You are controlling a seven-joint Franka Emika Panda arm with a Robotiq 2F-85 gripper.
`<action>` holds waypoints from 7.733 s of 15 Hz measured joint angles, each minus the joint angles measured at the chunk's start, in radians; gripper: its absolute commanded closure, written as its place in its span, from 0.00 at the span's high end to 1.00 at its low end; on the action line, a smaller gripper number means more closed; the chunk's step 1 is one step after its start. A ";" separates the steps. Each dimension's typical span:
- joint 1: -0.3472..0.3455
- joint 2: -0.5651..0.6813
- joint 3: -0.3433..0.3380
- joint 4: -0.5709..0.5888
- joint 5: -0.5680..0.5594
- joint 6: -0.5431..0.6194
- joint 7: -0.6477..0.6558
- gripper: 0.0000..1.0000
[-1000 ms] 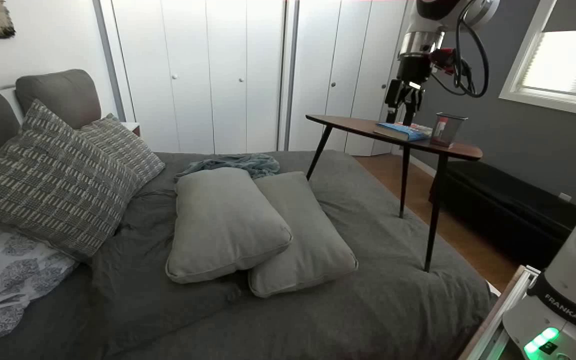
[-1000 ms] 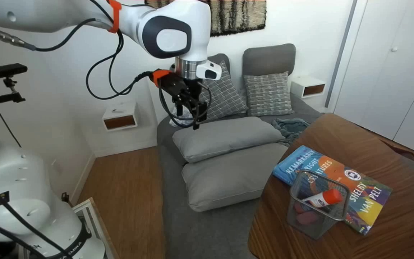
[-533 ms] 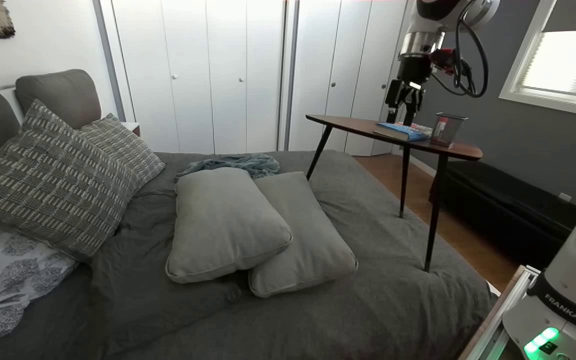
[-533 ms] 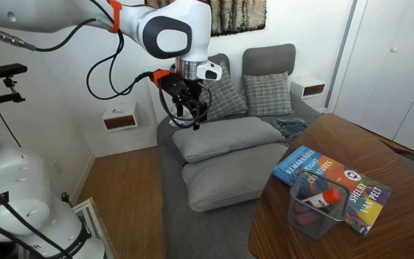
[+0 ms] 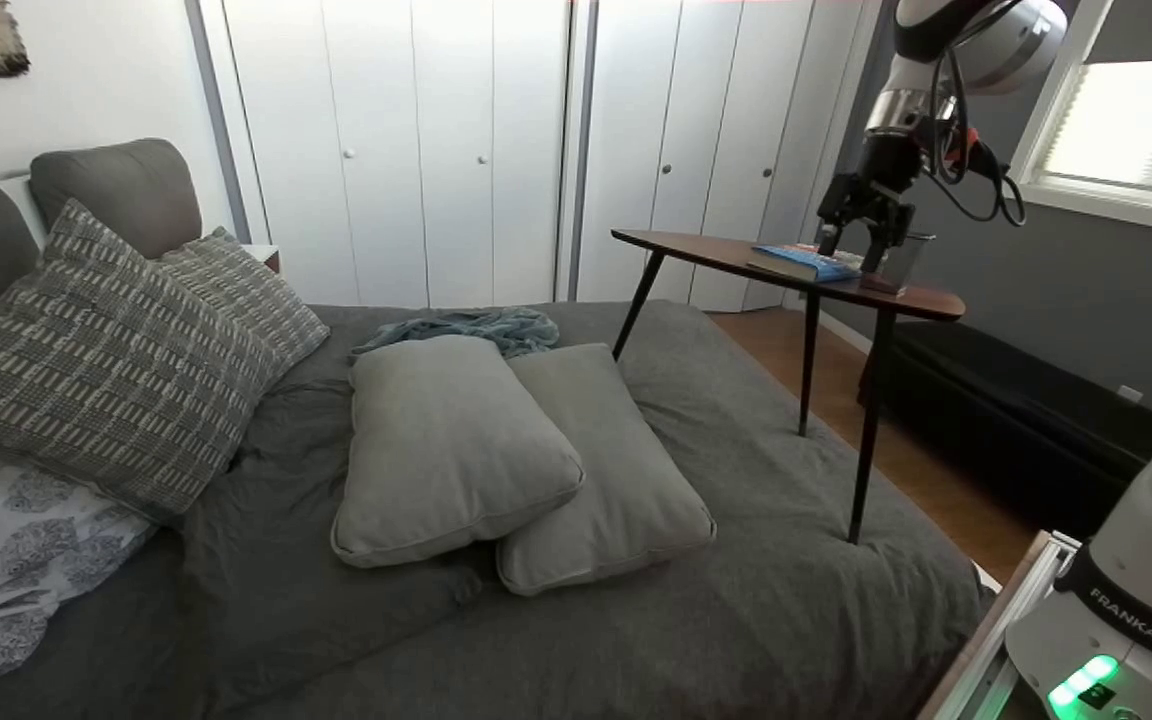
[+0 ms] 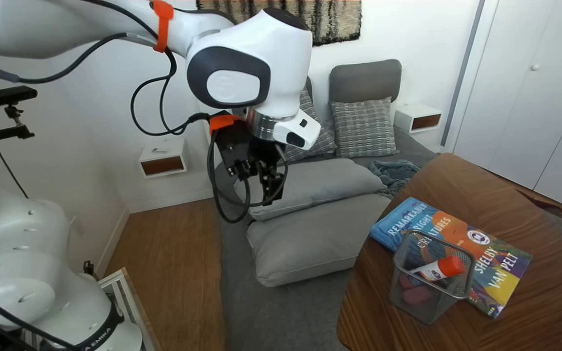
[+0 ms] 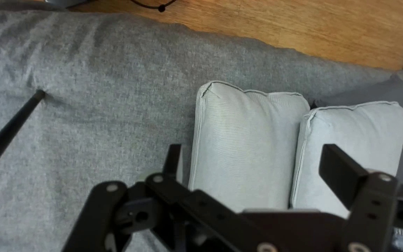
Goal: Put the glue stick on top of the light grey pillow
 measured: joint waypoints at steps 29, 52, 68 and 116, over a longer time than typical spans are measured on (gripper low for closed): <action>-0.200 0.261 -0.059 0.268 -0.491 0.611 0.391 1.00; -0.235 0.339 -0.175 0.396 -0.164 0.309 0.277 0.66; -0.248 0.509 -0.158 0.524 -0.094 0.326 0.270 0.57; -0.180 0.248 -0.100 0.502 -0.048 0.318 0.303 0.07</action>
